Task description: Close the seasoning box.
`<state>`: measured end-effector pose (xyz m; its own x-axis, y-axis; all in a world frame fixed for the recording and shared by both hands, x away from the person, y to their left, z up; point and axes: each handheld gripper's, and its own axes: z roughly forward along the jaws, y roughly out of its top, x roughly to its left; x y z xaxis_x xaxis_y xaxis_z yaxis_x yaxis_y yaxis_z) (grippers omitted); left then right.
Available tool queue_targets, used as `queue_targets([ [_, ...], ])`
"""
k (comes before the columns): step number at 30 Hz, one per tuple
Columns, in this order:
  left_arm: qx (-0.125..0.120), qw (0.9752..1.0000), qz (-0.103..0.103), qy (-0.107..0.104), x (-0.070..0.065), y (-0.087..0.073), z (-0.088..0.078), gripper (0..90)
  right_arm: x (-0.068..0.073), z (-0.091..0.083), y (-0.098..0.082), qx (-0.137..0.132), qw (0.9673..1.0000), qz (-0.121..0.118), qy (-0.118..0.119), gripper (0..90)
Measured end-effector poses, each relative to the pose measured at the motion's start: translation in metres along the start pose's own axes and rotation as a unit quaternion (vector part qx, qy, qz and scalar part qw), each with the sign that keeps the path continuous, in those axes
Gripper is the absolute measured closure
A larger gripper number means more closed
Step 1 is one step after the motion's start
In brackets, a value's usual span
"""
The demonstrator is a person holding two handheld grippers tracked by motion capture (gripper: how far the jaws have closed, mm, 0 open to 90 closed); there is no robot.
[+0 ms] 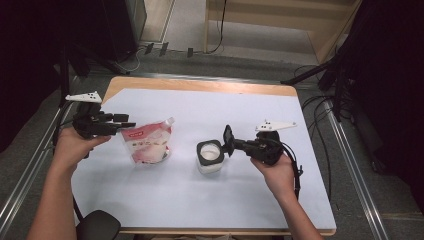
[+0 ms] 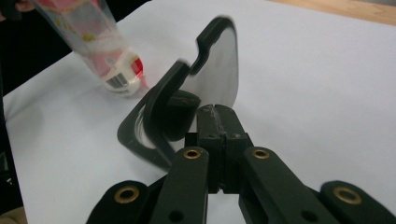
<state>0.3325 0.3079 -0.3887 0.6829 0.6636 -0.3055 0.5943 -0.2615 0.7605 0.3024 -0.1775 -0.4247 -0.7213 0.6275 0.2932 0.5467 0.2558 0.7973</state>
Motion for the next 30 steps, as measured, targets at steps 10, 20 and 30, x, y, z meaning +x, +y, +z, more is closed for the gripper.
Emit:
queue_targets([
  [10, 0.003, 1.0, 0.009, 0.001, -0.001, 0.0, 0.001, 41.2, -0.008, -0.007, 0.027, -0.018, 0.9998, 0.004, -0.004, 90.0],
  [20, 0.004, 0.9999, 0.011, 0.005, -0.002, 0.0, 0.0, 41.3, 0.003, -0.003, 0.032, -0.016, 0.9999, -0.005, -0.003, 90.0],
  [30, -0.004, 0.9999, 0.006, 0.009, 0.001, -0.003, -0.003, 41.4, 0.012, 0.004, 0.03, -0.014, 0.9998, -0.006, 0.011, 90.0],
])
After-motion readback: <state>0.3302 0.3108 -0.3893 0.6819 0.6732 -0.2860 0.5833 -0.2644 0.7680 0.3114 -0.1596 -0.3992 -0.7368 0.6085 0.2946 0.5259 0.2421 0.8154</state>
